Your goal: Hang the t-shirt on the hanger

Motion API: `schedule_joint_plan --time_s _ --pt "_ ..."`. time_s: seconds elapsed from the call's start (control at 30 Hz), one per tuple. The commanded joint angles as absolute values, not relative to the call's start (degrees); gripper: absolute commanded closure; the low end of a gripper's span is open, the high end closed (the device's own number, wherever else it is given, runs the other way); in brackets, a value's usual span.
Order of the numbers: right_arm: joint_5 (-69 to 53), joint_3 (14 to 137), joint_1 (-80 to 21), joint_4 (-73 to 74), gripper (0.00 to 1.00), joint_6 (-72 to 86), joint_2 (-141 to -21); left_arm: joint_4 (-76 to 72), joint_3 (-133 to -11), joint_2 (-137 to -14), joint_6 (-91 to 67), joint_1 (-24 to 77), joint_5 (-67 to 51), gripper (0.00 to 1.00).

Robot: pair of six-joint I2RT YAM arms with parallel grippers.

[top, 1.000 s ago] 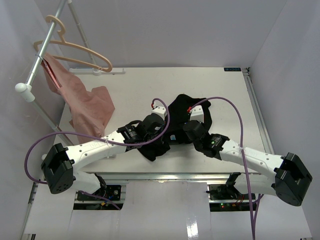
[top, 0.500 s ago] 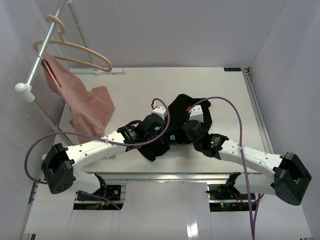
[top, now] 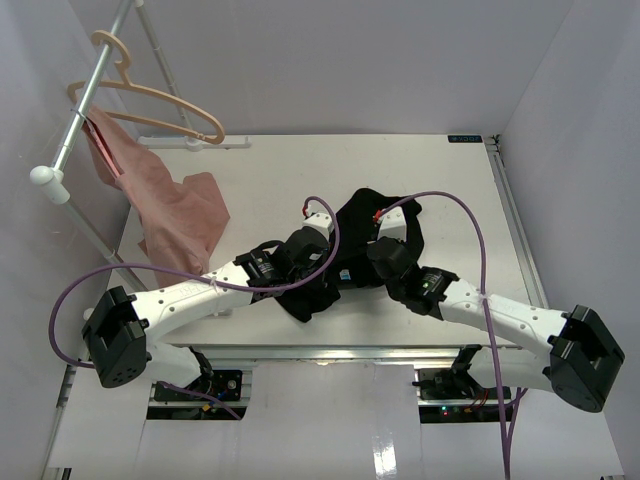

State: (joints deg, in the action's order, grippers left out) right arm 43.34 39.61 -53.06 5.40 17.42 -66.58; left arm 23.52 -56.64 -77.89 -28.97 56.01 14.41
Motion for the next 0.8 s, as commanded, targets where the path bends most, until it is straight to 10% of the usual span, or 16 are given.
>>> schedule_joint_plan --time_s 0.0,0.23,0.5,0.77 --pt "44.91 39.42 -53.35 2.35 0.71 17.49 -64.28 23.22 -57.41 -75.66 -29.27 56.16 15.02 1.0" --pt "45.4 40.09 -53.35 3.74 0.92 17.69 -65.0 23.23 -57.51 -75.36 -29.09 56.07 15.23 1.0" --pt "44.52 44.39 -54.23 14.43 0.92 19.11 -58.99 23.81 -59.22 -75.75 -28.92 54.49 18.25 0.96" --pt "30.27 42.09 -54.39 10.26 0.92 16.43 -56.24 22.68 -61.88 -73.65 -25.95 54.4 21.61 0.47"
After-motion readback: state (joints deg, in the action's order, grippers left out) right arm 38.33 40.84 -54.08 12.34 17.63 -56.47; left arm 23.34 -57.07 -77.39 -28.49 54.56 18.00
